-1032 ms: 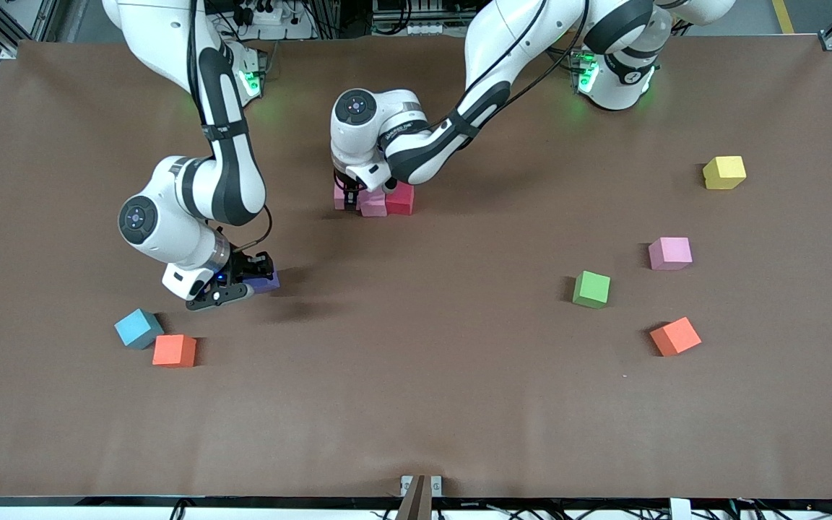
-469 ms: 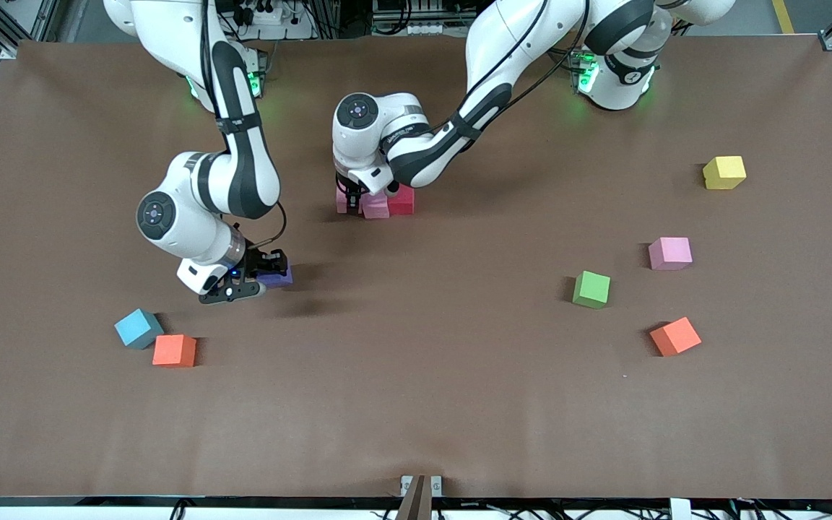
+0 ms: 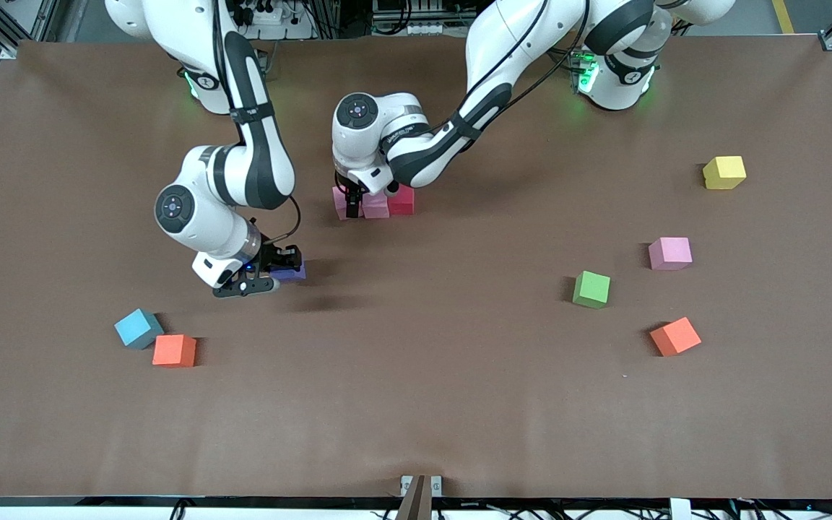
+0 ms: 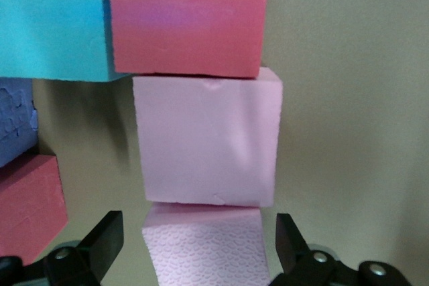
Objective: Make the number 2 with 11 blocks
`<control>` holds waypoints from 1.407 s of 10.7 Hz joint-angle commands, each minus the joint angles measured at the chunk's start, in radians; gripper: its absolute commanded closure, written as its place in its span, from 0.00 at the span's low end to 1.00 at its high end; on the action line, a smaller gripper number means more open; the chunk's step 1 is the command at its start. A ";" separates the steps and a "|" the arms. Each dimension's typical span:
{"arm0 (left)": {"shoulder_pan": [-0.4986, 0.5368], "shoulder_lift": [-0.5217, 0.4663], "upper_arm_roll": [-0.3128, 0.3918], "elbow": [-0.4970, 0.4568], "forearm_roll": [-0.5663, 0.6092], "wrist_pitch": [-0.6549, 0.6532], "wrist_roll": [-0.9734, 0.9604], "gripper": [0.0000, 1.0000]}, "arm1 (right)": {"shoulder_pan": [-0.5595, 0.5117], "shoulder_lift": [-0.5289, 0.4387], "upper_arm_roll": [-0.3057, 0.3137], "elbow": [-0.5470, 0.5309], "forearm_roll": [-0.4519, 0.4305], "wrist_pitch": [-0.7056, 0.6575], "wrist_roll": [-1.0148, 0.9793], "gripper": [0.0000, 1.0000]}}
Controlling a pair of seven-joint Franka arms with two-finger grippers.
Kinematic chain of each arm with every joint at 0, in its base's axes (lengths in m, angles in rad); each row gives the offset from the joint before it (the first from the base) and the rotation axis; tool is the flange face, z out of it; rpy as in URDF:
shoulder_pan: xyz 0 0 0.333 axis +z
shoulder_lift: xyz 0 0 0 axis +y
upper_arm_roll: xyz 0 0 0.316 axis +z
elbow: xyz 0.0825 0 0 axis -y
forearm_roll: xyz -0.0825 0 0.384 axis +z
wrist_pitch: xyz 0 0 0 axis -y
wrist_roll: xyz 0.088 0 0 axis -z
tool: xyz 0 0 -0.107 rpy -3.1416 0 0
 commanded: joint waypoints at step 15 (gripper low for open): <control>0.204 -0.359 -0.010 -0.137 0.021 -0.202 0.439 0.00 | 0.154 -0.020 -0.013 -0.053 0.017 0.112 0.196 0.91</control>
